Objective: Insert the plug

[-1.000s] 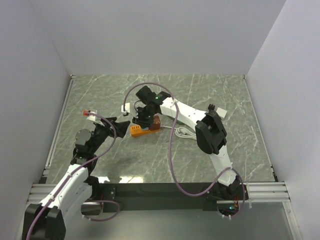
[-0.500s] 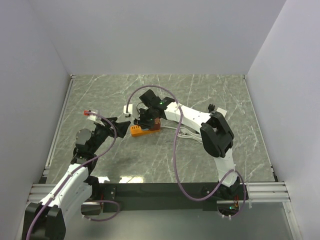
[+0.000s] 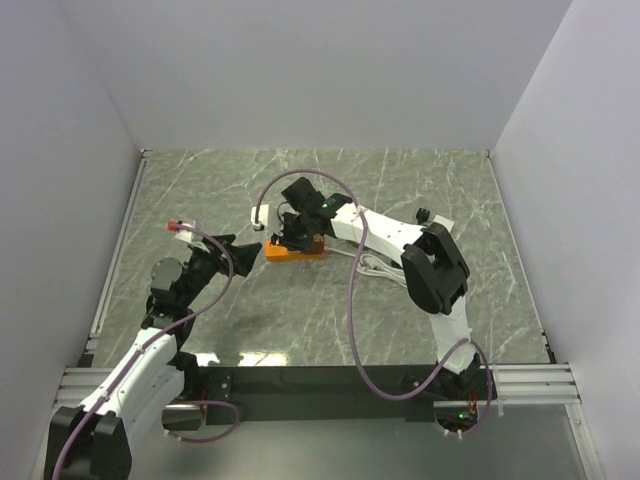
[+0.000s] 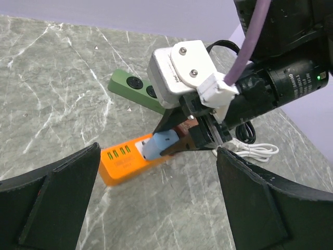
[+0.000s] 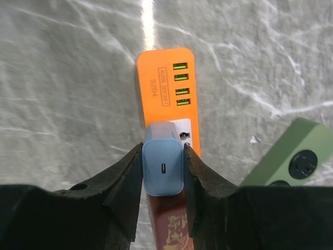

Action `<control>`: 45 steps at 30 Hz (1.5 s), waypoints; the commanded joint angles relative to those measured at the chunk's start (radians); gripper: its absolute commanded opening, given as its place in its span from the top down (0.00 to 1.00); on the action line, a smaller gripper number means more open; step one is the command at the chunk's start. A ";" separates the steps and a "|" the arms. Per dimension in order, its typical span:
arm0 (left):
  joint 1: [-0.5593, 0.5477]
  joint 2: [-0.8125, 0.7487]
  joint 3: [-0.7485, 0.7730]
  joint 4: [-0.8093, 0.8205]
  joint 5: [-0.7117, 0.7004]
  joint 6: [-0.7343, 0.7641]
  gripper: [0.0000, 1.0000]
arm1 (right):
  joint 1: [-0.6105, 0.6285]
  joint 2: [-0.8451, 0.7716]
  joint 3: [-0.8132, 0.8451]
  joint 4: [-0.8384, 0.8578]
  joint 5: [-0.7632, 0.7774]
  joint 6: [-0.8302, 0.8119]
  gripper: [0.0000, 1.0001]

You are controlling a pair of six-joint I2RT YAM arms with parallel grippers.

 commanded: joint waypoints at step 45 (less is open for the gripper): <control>0.005 0.041 0.012 0.061 0.073 -0.003 0.01 | -0.119 0.118 0.037 -0.139 -0.216 0.150 1.00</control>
